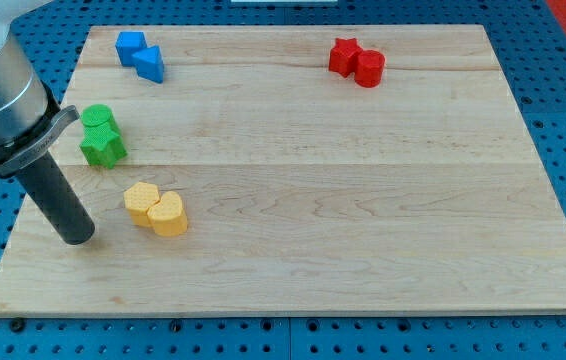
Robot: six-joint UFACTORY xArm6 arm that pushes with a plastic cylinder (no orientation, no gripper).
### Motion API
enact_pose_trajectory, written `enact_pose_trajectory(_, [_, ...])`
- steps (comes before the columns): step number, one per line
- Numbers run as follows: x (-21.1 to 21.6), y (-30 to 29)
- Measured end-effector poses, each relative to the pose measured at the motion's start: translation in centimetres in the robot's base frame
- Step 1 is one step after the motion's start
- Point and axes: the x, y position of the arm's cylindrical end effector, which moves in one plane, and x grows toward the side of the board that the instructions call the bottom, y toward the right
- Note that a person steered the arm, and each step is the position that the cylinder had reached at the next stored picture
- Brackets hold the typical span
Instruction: Nudge the yellow hexagon
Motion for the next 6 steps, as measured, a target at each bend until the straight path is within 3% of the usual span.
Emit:
enact_pose_trajectory(4, [-3.2, 0.5])
enact_pose_trajectory(6, [-4.6, 3.4])
